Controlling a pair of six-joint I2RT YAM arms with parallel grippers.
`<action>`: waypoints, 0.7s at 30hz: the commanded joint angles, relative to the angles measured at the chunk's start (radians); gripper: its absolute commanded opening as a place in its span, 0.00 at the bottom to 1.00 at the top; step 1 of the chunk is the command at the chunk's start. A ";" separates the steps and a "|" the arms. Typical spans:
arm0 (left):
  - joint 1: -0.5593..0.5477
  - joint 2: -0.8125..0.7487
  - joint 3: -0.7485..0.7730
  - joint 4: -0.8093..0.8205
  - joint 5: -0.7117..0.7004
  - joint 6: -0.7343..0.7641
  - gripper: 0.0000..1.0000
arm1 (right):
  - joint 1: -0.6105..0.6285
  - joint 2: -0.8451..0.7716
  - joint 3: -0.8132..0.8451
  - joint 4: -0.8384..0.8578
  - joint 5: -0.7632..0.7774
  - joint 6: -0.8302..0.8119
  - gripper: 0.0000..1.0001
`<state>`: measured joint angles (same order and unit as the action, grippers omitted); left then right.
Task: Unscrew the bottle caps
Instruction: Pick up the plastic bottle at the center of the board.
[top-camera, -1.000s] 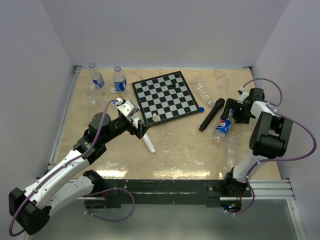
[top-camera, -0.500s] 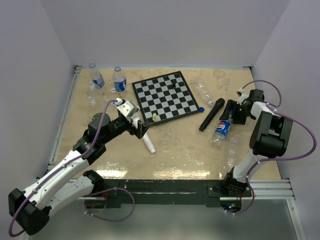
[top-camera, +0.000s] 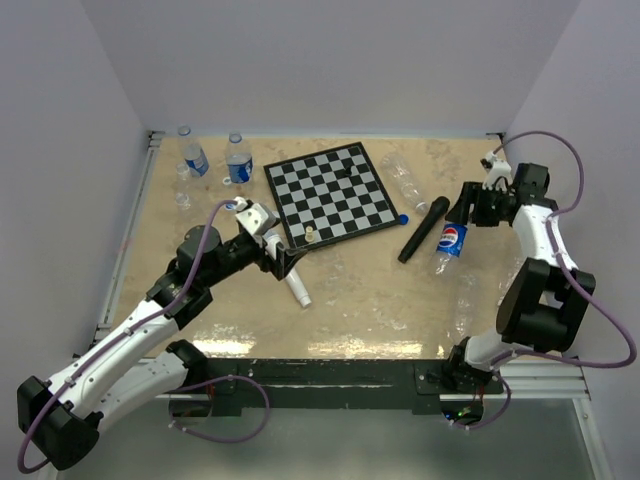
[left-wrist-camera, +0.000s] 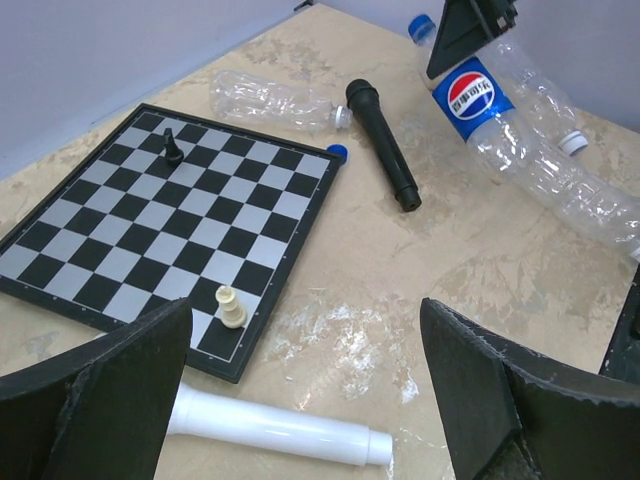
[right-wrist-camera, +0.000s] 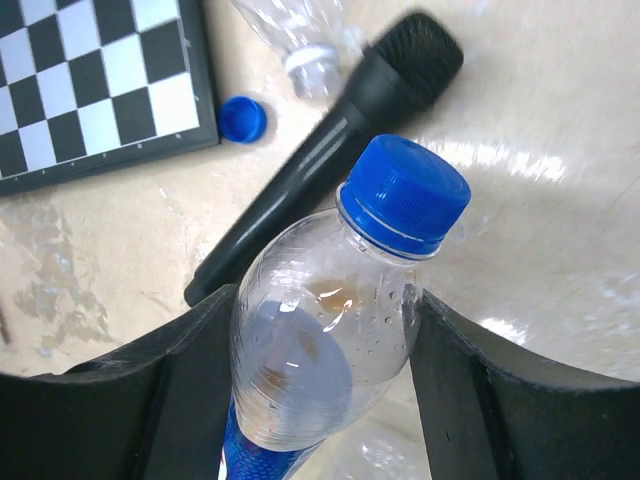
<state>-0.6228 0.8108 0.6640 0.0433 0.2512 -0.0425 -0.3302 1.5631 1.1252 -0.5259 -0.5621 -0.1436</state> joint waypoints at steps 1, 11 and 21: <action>0.003 0.011 0.034 0.055 0.068 -0.031 1.00 | 0.078 -0.106 0.090 -0.028 -0.051 -0.163 0.32; 0.011 0.083 0.049 0.190 0.284 -0.177 0.98 | 0.641 -0.265 0.055 0.004 -0.197 -0.670 0.29; 0.012 0.263 0.048 0.478 0.453 -0.351 0.90 | 0.689 -0.298 -0.074 -0.158 -0.410 -1.151 0.24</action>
<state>-0.6155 0.9836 0.6746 0.3206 0.5938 -0.2550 0.3649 1.2732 1.0801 -0.6323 -0.8890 -1.1141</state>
